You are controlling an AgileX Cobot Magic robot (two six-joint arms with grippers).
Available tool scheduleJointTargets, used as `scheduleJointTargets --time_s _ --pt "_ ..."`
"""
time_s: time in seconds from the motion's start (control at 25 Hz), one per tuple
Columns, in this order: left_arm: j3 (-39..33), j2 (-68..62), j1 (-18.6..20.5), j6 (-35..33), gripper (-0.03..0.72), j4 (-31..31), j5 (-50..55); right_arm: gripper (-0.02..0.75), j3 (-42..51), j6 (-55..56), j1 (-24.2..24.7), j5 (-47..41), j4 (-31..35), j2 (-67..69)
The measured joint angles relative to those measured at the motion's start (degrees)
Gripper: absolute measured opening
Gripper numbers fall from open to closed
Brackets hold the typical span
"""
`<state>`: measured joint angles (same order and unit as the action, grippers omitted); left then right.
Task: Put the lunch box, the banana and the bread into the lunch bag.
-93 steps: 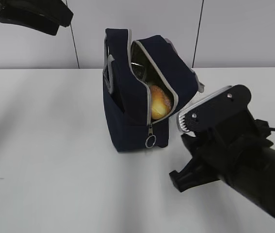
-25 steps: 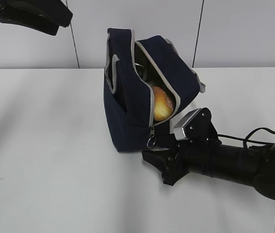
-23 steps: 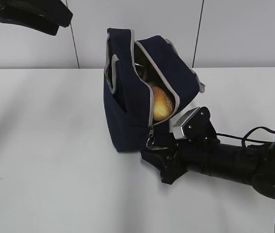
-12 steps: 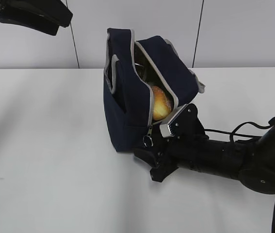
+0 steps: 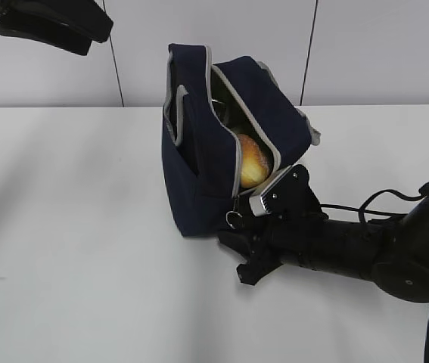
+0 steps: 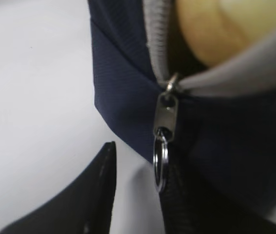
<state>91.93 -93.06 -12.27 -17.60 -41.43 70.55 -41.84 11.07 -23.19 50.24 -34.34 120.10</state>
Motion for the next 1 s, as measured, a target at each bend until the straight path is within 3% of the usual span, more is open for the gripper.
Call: scheduleJointTargets --time_s 0.16,0.52,0.76,1.0 --pt "0.0 0.0 0.0 0.0 0.308 0.04 0.0 0.204 0.0 0.0 0.0 -0.42 0.21 0.0" --pt "0.0 0.0 0.0 0.0 0.308 0.13 0.0 0.185 1.39 -0.78 0.0 -1.21 3.97 -2.32" --pt "0.0 0.0 0.0 0.0 0.308 0.13 0.0 0.064 1.39 -1.04 0.0 -1.29 4.42 -2.32" --pt "0.0 0.0 0.0 0.0 0.309 0.3 0.0 0.02 1.82 -1.67 0.0 -1.55 4.54 -2.32"
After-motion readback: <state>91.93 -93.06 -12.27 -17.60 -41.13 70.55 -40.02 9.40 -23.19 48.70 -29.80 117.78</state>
